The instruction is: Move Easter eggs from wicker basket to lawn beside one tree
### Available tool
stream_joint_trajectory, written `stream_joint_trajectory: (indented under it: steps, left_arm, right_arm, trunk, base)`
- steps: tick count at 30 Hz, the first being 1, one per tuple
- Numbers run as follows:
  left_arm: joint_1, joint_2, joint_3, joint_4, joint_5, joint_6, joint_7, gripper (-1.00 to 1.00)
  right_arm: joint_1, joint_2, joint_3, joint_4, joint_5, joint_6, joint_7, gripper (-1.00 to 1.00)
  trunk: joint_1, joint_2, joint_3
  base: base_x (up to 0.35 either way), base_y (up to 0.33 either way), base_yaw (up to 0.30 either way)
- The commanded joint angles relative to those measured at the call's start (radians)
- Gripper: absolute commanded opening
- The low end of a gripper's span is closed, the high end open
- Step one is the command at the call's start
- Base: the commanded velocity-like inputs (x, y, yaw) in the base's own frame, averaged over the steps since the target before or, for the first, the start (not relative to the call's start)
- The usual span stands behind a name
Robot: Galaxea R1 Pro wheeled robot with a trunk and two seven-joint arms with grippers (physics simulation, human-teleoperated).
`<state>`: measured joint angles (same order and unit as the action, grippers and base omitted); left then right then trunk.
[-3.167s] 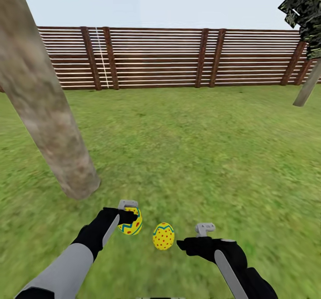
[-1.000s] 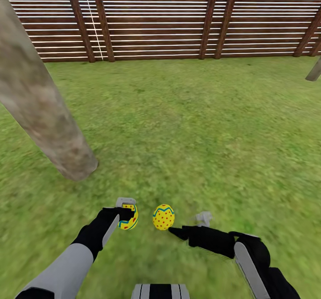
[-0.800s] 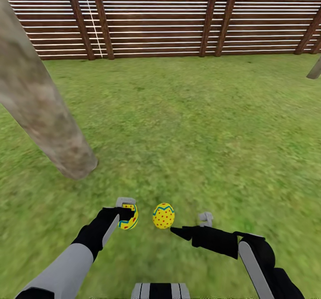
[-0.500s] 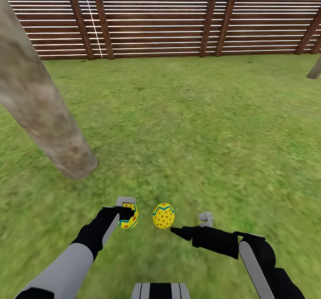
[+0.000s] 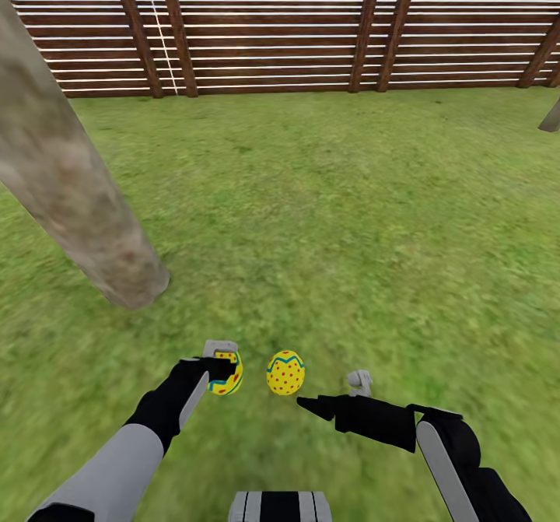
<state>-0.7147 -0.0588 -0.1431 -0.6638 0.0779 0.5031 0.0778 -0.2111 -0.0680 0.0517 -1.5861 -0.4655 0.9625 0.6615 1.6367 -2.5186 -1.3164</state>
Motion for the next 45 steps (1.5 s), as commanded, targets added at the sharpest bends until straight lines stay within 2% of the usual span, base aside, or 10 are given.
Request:
stream_joint_trajectory:
  steps: [1, 29, 33, 38, 41, 45]
  left_arm:
    - [0.000, -0.001, -0.004, -0.002, 0.008, 0.005, 0.008, -1.00]
    - [0.001, -0.004, -0.004, -0.016, 0.008, 0.008, 0.010, -1.00]
    - [0.001, -0.004, -0.004, -0.016, 0.008, 0.008, 0.009, -1.00]
    - [0.003, -0.003, -0.003, -0.034, 0.009, 0.006, 0.006, -1.00]
    - [0.005, -0.003, -0.003, -0.050, 0.009, 0.006, 0.003, -1.00]
    - [0.007, -0.002, -0.003, -0.079, 0.010, 0.006, 0.001, -1.00]
  right_arm:
    - [-0.001, 0.000, 0.000, -0.001, 0.001, 0.004, 0.003, 1.00]
    - [-0.001, 0.000, 0.000, 0.000, 0.004, 0.005, 0.003, 1.00]
    - [-0.001, 0.000, 0.000, 0.000, 0.004, 0.005, 0.003, 1.00]
    - [-0.001, 0.000, 0.000, 0.000, 0.004, 0.005, 0.003, 1.00]
    - [-0.001, -0.001, 0.000, 0.000, 0.004, 0.005, 0.003, 1.00]
    - [-0.001, -0.001, 0.000, 0.000, 0.004, 0.005, 0.003, 1.00]
  trunk:
    - [0.000, 0.000, -0.001]
    - [0.000, 0.000, -0.001]
    - [0.002, -0.001, -0.016]
    - [0.002, -0.001, -0.016]
    - [0.003, -0.002, -0.028]
    - [0.003, -0.002, -0.028]
  base:
    - [0.000, 0.000, 0.000]
    - [0.033, -0.024, 0.000]
    - [0.000, 0.000, 0.000]
    - [0.000, 0.000, 0.000]
    - [0.000, 0.000, 0.000]
    - [0.000, 0.000, 0.000]
